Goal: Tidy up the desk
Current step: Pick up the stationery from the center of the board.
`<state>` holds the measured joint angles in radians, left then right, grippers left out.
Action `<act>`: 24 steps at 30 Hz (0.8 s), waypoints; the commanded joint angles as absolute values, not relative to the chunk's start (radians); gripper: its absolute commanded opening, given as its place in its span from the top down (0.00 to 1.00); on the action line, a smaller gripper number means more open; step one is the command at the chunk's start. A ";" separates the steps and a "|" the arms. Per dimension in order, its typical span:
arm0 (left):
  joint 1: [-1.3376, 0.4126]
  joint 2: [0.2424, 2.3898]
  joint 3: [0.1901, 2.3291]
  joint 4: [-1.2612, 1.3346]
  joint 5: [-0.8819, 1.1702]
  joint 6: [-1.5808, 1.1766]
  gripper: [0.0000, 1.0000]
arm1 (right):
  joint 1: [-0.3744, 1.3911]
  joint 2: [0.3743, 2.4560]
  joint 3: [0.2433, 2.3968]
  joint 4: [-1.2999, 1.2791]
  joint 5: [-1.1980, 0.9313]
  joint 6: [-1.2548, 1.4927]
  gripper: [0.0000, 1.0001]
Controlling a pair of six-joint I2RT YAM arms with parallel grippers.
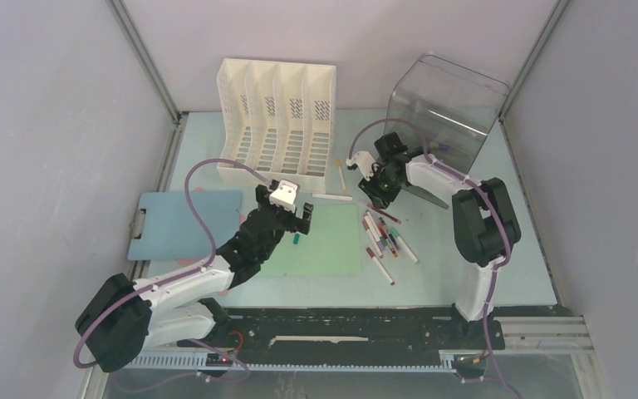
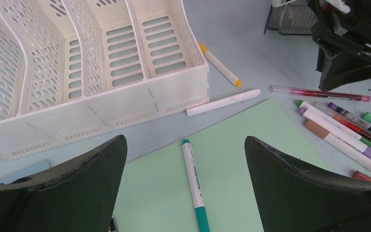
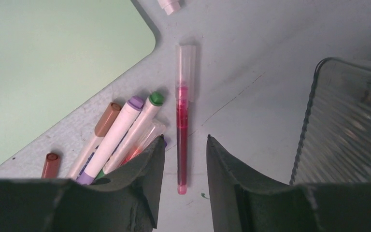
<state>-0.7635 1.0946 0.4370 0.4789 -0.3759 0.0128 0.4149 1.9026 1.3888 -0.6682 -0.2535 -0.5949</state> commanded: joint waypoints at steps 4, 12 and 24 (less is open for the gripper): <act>-0.766 1.083 0.449 0.525 -0.392 0.040 0.00 | 0.439 1.942 1.421 -0.633 -0.176 -0.569 0.58; -0.767 1.085 0.451 0.525 -0.390 0.040 0.00 | 0.443 1.970 1.430 -0.624 -0.137 -0.550 0.62; -0.770 1.091 0.455 0.524 -0.390 0.044 0.00 | 0.447 2.016 1.440 -0.622 -0.099 -0.537 0.66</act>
